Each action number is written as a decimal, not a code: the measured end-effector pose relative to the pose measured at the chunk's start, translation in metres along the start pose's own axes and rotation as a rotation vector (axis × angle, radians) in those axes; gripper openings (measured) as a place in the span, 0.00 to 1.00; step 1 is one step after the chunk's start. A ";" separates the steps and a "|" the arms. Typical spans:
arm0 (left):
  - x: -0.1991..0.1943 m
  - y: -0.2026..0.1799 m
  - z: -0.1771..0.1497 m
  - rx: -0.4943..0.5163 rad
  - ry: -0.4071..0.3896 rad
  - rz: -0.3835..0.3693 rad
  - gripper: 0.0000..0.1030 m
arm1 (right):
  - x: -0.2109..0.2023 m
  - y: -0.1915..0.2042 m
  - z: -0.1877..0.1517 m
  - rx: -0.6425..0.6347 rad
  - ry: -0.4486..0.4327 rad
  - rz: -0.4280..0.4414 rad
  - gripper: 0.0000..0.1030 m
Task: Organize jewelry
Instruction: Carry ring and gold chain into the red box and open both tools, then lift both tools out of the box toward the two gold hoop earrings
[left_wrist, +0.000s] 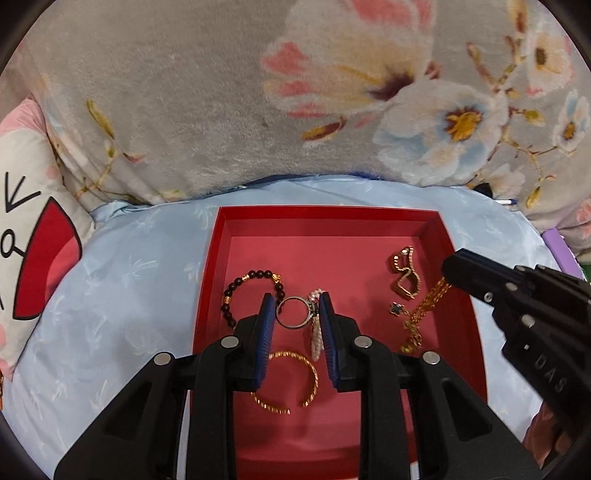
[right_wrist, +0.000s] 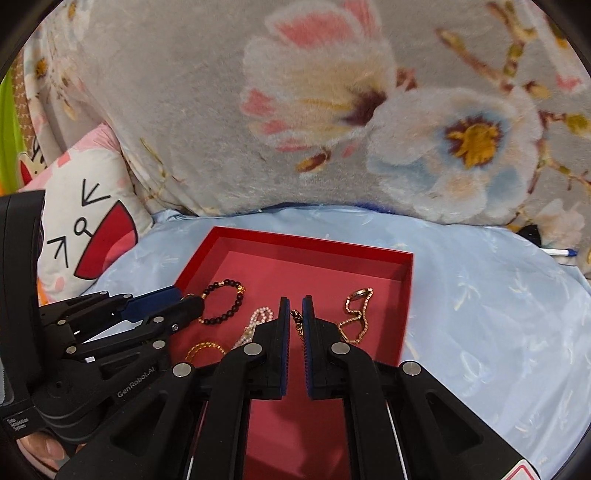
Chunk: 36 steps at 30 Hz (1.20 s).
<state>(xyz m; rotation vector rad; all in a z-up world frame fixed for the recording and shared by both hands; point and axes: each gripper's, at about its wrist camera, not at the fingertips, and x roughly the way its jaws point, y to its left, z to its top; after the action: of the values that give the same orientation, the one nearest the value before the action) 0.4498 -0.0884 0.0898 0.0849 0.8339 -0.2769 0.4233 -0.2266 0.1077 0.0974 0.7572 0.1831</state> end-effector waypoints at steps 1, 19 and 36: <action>0.006 0.001 0.002 0.002 0.006 0.006 0.23 | 0.007 0.000 0.001 0.001 0.008 -0.004 0.06; 0.030 0.012 0.014 -0.032 -0.003 0.055 0.46 | 0.015 0.001 -0.005 -0.005 0.001 0.023 0.16; -0.083 0.018 -0.076 -0.048 -0.074 0.111 0.52 | -0.109 0.006 -0.099 -0.025 -0.070 0.069 0.31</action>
<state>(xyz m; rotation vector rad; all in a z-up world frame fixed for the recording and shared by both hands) 0.3474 -0.0400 0.1002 0.0756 0.7593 -0.1550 0.2767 -0.2407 0.1109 0.1055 0.6824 0.2540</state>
